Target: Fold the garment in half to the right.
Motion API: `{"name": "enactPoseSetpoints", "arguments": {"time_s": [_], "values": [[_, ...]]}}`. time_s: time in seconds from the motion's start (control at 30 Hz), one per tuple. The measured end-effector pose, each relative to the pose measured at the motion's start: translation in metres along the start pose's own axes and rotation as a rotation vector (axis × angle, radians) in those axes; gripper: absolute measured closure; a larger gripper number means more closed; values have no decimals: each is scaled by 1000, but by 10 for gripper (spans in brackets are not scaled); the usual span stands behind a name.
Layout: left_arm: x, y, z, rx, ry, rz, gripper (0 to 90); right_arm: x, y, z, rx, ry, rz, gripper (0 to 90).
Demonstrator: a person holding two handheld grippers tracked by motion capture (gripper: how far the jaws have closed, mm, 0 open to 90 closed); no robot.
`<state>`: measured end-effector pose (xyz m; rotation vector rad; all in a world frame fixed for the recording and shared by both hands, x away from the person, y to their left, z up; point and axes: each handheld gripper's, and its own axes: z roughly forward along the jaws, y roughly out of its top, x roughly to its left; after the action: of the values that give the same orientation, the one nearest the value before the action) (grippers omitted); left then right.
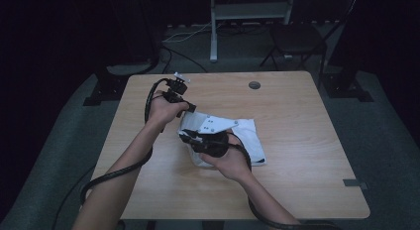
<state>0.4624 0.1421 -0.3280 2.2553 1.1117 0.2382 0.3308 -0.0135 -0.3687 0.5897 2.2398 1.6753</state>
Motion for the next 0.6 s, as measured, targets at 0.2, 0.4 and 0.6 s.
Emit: {"name": "enactPoseSetpoints", "arguments": {"time_s": [0.2,0.4,0.6], "values": [[-12,12,5,11,0,19,840,-8,3,-14,-26,-15,11,790],[-19,21,11,11,-11,14,840,-16,3,-27,-44,-27,38,790],[-26,27,12,-23,-19,6,840,-23,0,-40,-62,-44,60,790]]}}
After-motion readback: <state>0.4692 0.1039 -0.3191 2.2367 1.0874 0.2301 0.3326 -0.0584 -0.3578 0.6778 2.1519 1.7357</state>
